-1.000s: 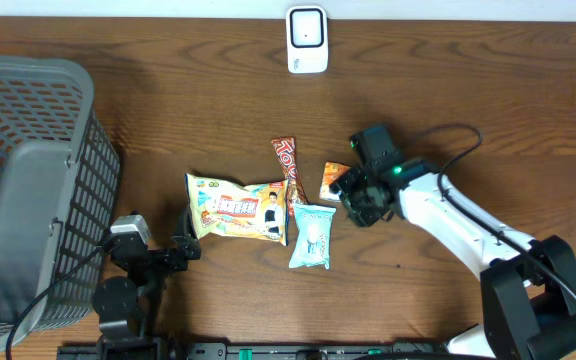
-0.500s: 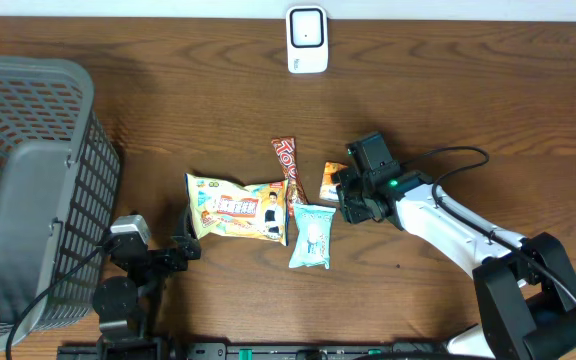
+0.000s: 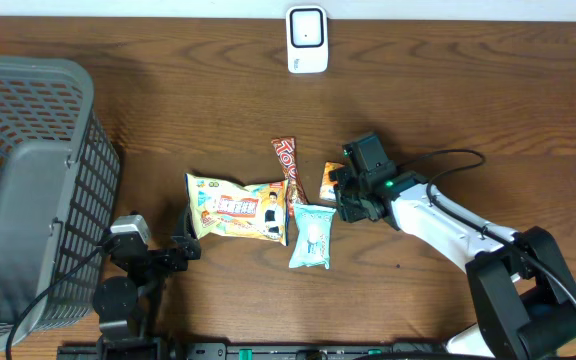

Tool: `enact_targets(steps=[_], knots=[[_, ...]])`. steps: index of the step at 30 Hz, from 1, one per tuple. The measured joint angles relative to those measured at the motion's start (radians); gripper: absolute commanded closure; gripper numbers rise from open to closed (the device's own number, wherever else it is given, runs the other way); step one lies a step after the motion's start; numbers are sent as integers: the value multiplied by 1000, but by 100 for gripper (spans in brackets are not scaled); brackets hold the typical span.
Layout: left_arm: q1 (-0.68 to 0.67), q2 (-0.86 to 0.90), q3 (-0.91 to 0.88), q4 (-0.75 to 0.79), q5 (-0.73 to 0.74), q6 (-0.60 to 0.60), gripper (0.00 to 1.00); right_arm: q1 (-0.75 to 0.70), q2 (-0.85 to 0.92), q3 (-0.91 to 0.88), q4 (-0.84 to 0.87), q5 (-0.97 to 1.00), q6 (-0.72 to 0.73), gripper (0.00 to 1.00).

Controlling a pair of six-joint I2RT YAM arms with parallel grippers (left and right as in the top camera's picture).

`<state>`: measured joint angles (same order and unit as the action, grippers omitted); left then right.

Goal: Scan the item barcode
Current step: 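Lower the right gripper onto the small orange box and grasp it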

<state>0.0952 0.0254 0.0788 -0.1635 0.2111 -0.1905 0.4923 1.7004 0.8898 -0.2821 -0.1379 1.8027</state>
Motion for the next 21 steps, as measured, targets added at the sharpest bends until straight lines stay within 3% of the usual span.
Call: enact_targets(steps=[10, 12, 14, 21], knots=[[0, 0, 0, 0, 0, 0, 2, 3, 65, 6, 34, -16, 20, 71], [0, 0, 0, 0, 0, 0, 2, 3, 68, 9, 35, -17, 20, 82], [0, 0, 0, 0, 0, 0, 2, 3, 69, 11, 35, -12, -3, 98], [0, 0, 0, 0, 0, 0, 2, -3, 67, 13, 40, -11, -241, 99]])
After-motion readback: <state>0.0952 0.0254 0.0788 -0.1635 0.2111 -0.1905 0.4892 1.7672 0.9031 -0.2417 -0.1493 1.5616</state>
